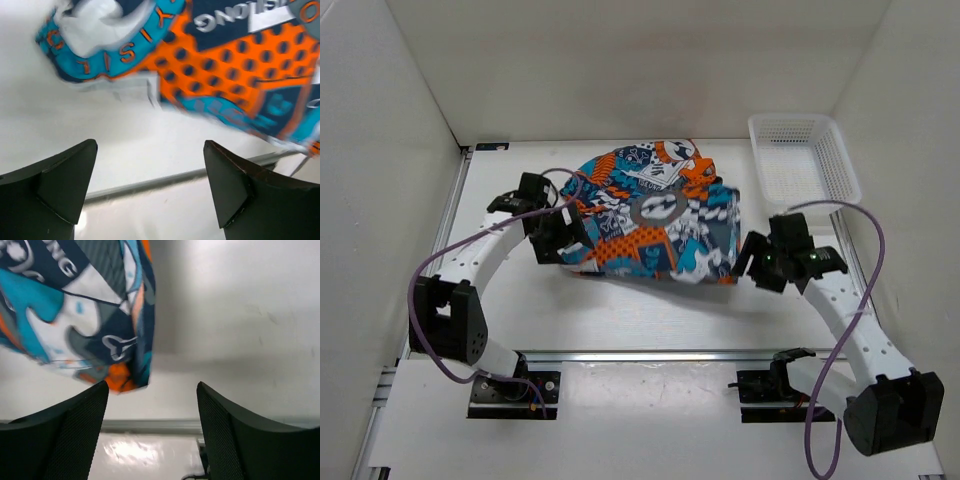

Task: Fold and stack the shorts
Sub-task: Flatten the shorts out

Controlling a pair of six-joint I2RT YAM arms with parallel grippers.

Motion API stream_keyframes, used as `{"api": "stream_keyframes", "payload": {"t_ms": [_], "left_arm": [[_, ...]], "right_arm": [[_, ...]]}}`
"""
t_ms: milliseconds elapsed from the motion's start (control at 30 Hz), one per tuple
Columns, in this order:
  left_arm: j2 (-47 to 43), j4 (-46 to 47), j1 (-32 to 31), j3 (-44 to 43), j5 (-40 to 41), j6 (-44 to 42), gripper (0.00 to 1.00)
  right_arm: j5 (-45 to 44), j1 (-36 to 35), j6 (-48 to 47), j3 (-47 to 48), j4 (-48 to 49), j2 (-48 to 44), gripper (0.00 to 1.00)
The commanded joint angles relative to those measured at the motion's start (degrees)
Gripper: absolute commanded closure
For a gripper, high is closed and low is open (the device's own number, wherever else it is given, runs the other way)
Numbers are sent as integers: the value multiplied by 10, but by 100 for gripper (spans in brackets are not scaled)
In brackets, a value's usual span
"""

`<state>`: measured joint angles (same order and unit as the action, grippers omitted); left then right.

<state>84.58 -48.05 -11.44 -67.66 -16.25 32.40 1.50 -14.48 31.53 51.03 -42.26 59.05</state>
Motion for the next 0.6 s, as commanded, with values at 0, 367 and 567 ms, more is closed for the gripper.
{"api": "stream_keyframes", "payload": {"t_ms": [0,367,567], "left_arm": [[-44,-10,-8,17,14,-2,0],[-68,-28,-8,48,89,28,79],[0,23,35,66,47,-14,0]], "right_arm": [[-49,0,94,-32,-41,-70,23],[-27,0,118,-15,-65,-67,70],[47,0,146,-100,-25,-86,43]]}}
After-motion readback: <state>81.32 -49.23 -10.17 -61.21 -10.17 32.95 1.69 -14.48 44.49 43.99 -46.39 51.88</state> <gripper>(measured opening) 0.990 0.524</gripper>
